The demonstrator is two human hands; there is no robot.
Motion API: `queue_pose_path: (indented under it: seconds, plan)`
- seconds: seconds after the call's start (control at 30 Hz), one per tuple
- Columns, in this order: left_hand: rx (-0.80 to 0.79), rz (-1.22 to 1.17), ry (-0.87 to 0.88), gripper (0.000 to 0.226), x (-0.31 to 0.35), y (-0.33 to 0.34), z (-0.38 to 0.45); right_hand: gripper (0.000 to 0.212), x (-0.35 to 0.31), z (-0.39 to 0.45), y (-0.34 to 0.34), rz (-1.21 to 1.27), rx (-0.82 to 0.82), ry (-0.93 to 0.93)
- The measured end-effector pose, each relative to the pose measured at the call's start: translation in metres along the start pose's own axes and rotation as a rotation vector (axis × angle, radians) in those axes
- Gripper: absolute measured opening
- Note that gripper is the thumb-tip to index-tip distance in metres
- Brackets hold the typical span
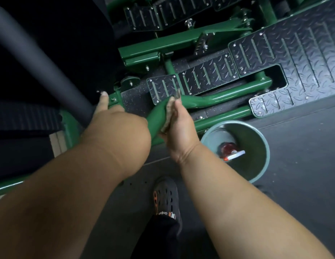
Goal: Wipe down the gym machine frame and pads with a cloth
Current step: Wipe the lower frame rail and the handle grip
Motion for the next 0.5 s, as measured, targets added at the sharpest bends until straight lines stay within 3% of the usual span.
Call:
queue_pose_path:
  seconds: [0.07, 0.23, 0.37, 0.43, 0.5]
  plan:
    - [0.106, -0.072, -0.057, 0.040, -0.007, -0.003, -0.010, 0.042, 0.013, -0.030, -0.001, -0.031, -0.078, -0.012]
    - [0.513, -0.355, -0.151, 0.047, -0.032, 0.008, -0.040, 0.047, 0.015, -0.085, -0.004, -0.065, -0.126, 0.049]
    - [0.583, -0.457, -0.169, 0.055, -0.037, 0.013, -0.060, 0.041, 0.008, -0.131, -0.005, -0.073, -0.162, 0.029]
    - [0.562, -0.512, -0.149, 0.055, -0.037, 0.012, -0.067, 0.038, 0.012, -0.151, -0.004, -0.285, -0.185, -0.082]
    - [0.505, -0.569, -0.143, 0.056, -0.038, 0.012, -0.074, 0.037, 0.017, -0.166, 0.010, -0.830, -0.195, -0.310]
Point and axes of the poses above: each hand's wrist, its own z-axis towards the middle knuckle, its own y-axis out of the palm, x = y × z, the point moved 3 cm from there along z, towards the middle knuckle, and after that the axes turned 14 degrees about x, right-handed, at the moved point
